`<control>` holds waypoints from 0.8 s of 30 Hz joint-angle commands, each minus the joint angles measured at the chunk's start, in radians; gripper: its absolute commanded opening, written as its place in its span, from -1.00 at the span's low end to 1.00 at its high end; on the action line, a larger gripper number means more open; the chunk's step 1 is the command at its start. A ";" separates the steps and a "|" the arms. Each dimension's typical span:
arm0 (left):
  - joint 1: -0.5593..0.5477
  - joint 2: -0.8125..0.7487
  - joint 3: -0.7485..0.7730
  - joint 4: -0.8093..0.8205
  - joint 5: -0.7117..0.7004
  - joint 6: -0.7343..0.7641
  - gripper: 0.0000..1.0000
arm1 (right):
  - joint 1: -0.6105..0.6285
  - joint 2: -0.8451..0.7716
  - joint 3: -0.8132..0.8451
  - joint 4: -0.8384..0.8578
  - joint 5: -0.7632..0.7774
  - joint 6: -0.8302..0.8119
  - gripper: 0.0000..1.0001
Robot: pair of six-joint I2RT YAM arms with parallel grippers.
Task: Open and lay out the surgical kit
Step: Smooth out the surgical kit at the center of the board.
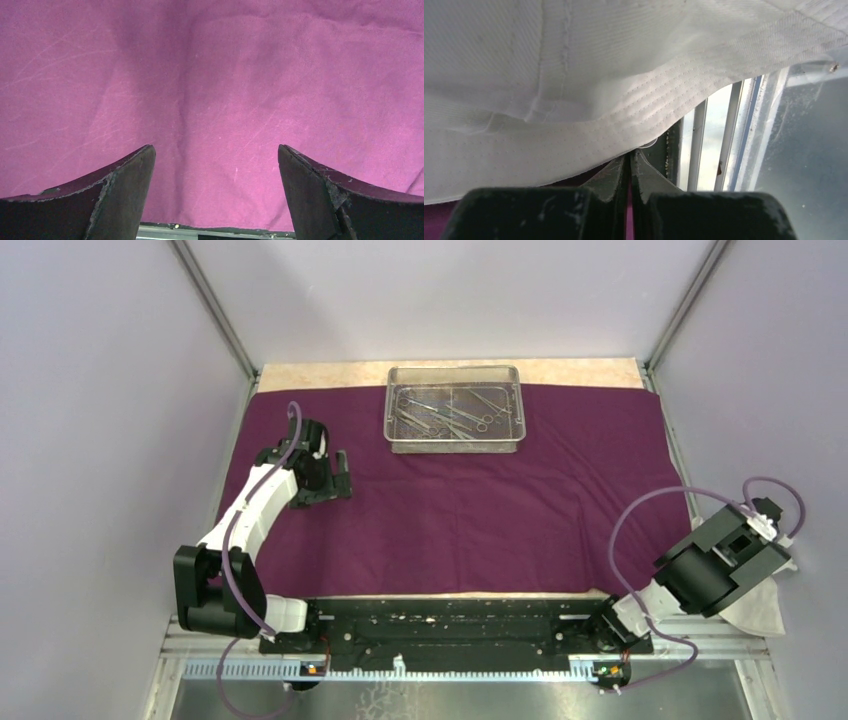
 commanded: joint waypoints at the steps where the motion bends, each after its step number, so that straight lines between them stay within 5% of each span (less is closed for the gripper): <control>1: 0.008 -0.007 0.019 0.004 -0.006 -0.009 0.97 | -0.020 0.038 0.135 0.142 0.089 -0.043 -1.00; 8: 0.008 0.001 0.035 -0.005 0.002 -0.005 0.97 | -0.021 0.028 0.134 0.242 -0.009 -0.060 -1.00; 21: 0.009 -0.012 0.043 0.016 0.015 -0.004 0.97 | 0.077 -0.221 0.013 0.096 0.029 -0.093 -0.10; 24: 0.008 -0.013 0.043 0.018 0.023 0.001 0.97 | 0.105 -0.234 0.038 0.069 0.019 -0.125 -0.04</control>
